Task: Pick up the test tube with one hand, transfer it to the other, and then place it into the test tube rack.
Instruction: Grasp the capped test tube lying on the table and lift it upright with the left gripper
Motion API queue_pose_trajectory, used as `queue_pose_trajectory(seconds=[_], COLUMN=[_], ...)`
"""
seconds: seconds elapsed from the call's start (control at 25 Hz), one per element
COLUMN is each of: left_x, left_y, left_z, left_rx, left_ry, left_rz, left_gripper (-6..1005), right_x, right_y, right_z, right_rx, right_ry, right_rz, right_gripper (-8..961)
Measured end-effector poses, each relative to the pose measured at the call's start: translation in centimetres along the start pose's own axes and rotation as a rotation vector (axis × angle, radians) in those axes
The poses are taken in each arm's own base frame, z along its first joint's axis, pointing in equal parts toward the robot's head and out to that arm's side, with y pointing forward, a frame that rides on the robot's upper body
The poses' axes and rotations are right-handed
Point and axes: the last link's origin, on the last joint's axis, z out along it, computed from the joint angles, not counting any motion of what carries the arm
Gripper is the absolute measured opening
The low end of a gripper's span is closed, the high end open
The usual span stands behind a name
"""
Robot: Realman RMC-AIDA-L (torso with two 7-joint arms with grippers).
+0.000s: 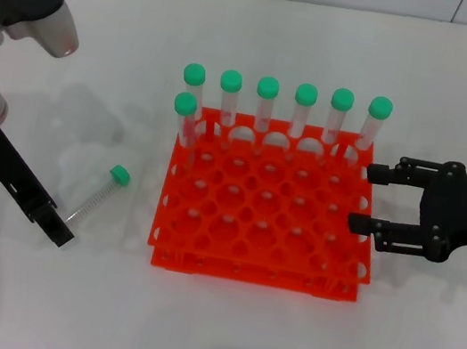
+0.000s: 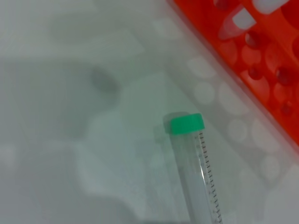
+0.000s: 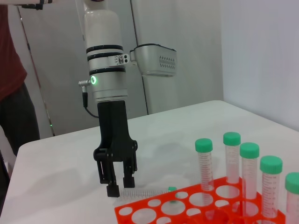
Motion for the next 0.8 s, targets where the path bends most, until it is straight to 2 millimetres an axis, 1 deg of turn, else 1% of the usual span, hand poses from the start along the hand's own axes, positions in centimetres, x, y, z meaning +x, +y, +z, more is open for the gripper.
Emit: queue_pose_trajectory(seconds=[0.32, 0.56, 0.8], left_x=[-0.01, 0.03, 0.14], left_y=[-0.07, -0.07, -0.06], left_z=[0.07, 0.12, 0.24], left_rx=[0.004, 0.010, 0.018], left_ry=[0.000, -0.006, -0.010], left_rz=[0.000, 0.007, 0.015], left_gripper=[520, 439, 438], right_x=[-0.02, 0.01, 0.02], right_y=[-0.01, 0.00, -0.03], right_z=[0.01, 0.01, -0.03], right_rx=[0.000, 0.000, 0.002], right_ry=[0.000, 0.000, -0.001], right_rz=[-0.001, 0.001, 0.001], right_gripper=[658, 656, 654])
